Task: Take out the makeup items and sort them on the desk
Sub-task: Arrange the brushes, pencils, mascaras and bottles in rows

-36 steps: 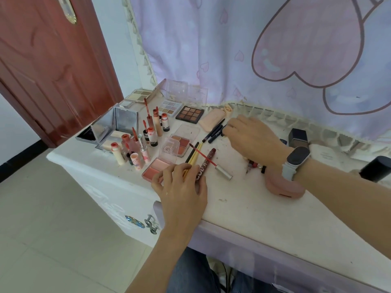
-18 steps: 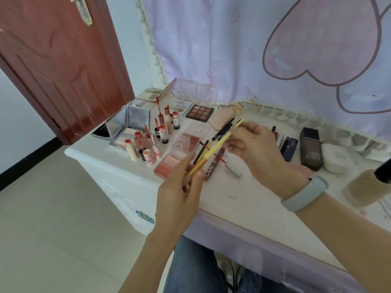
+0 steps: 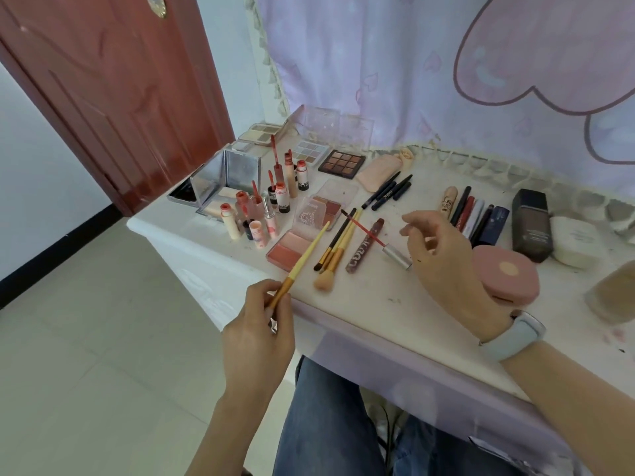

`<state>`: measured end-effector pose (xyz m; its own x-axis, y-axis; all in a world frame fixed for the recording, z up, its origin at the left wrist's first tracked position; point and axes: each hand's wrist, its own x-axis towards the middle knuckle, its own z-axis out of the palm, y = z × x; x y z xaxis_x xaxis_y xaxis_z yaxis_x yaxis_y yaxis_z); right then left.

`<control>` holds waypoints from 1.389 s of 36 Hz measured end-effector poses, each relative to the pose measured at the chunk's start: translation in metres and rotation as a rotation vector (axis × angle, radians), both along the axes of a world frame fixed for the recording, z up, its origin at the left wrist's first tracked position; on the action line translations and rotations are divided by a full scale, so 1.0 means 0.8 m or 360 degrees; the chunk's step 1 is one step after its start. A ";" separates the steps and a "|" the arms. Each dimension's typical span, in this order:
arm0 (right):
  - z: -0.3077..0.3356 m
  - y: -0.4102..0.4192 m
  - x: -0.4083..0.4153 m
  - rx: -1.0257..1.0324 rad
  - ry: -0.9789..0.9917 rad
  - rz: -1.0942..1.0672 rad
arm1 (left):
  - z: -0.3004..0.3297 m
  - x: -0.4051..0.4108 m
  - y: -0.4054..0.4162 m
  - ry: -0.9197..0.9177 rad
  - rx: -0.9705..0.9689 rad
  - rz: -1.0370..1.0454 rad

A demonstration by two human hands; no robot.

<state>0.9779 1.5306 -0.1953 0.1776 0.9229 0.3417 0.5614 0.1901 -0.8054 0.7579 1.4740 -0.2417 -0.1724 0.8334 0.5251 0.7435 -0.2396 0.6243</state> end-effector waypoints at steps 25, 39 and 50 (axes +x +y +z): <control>-0.023 -0.007 -0.002 -0.0061 -0.0865 0.0073 | 0.003 0.022 0.024 0.0160 -0.0068 0.0088; -0.033 -0.004 0.000 0.0070 -0.1050 0.0068 | 0.003 0.021 0.027 0.0250 -0.0148 -0.0077; -0.037 -0.004 0.001 0.0080 -0.1094 0.0045 | 0.000 0.016 0.014 0.0158 -0.0124 -0.0143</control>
